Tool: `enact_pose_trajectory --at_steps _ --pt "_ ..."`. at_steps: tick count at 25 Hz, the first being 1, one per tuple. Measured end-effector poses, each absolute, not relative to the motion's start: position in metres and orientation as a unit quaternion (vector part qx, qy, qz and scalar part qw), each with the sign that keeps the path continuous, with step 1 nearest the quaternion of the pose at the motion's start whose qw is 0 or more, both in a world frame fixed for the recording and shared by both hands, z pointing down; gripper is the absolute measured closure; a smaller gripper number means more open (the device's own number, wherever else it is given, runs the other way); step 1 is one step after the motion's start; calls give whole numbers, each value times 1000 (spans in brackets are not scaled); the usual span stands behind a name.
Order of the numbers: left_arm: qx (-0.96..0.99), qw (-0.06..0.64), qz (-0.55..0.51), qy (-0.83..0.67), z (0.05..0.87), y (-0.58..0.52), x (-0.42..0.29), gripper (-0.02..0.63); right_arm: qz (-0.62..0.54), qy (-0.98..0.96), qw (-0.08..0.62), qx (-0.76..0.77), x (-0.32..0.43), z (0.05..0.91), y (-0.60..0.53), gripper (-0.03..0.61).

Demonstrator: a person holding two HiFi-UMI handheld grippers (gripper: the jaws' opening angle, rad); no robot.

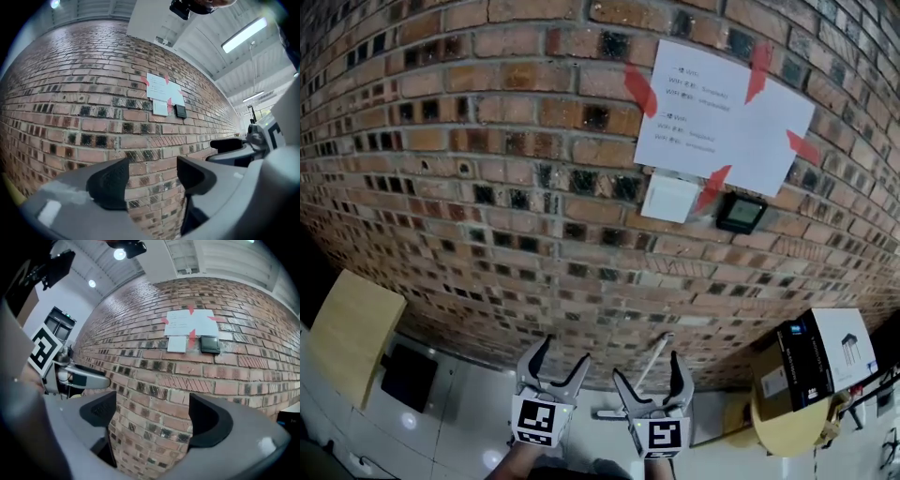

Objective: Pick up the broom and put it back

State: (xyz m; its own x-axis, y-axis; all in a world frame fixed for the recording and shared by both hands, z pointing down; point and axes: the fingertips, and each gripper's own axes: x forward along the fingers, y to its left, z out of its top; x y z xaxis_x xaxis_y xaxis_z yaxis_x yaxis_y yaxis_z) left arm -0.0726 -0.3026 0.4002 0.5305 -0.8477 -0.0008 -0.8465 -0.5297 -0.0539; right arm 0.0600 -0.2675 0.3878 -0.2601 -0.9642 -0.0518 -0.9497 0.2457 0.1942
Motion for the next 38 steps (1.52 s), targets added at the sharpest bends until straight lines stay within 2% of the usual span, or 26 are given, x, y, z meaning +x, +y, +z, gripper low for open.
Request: enact_pose_trajectory --at_steps 3,7,16,28,38 --pt "-873 17 -14 487 405 -318 -70 237 -57 -786 13 616 67 390 -284 100" --pt "-865 22 -4 501 396 -332 -71 222 -35 -778 -8 627 83 384 -307 101" --pt "-860 26 -21 509 400 -345 -68 224 -15 -792 -24 610 84 389 -323 101" --pt "-888 16 -47 458 423 -346 -21 225 26 -762 -15 647 131 423 -306 107" --pt "-922 -1 -80 378 458 -333 36 252 73 -733 10 676 170 466 -276 109"
